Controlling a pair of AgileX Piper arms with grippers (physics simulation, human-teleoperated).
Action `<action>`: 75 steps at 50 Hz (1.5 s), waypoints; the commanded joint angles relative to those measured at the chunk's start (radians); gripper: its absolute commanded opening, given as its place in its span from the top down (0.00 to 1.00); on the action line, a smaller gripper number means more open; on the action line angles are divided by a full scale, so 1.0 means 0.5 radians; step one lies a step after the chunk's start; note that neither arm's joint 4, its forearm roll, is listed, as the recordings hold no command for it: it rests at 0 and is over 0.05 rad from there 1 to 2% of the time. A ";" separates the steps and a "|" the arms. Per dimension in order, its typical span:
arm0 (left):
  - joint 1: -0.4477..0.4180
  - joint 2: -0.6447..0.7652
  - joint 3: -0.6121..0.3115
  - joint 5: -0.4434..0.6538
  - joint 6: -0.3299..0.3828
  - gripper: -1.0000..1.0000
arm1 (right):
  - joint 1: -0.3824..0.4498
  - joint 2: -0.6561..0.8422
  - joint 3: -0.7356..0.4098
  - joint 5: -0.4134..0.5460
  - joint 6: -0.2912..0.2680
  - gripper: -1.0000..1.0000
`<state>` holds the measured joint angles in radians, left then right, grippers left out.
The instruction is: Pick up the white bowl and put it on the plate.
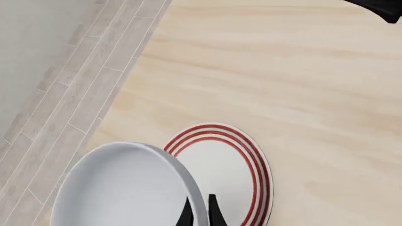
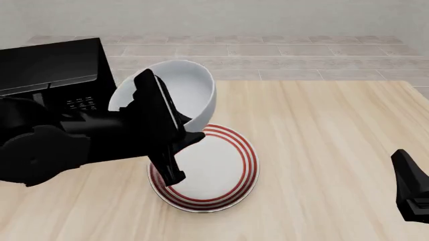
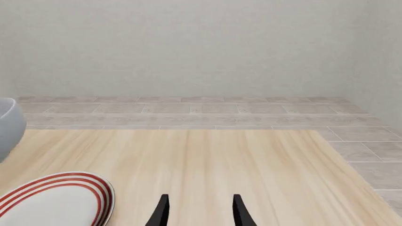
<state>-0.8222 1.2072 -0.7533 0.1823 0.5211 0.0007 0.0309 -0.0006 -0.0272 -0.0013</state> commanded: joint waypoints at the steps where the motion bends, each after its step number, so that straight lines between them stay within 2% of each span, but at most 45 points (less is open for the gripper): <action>1: -0.021 0.051 -0.004 -0.050 -0.021 1.00 | 0.000 0.000 0.000 0.000 0.000 0.00; 24: -0.053 0.268 -0.025 -0.151 -0.087 1.00 | 0.000 0.001 0.000 0.000 0.000 0.00; 27: -0.086 0.273 -0.039 -0.145 -0.143 1.00 | 0.000 -0.001 0.000 0.000 0.000 0.00; 40: -0.075 0.393 -0.017 -0.257 -0.150 1.00 | 0.000 0.000 0.000 0.000 0.000 0.00; 47: -0.084 0.395 -0.048 -0.234 -0.169 1.00 | 0.000 0.001 0.000 0.000 0.000 0.00; 75: -0.117 0.529 -0.030 -0.364 -0.258 1.00 | 0.000 0.000 0.000 0.000 0.000 0.00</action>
<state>-0.8771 1.4527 -0.7638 0.0231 0.3998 0.0007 0.0309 -0.0006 -0.0272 -0.0013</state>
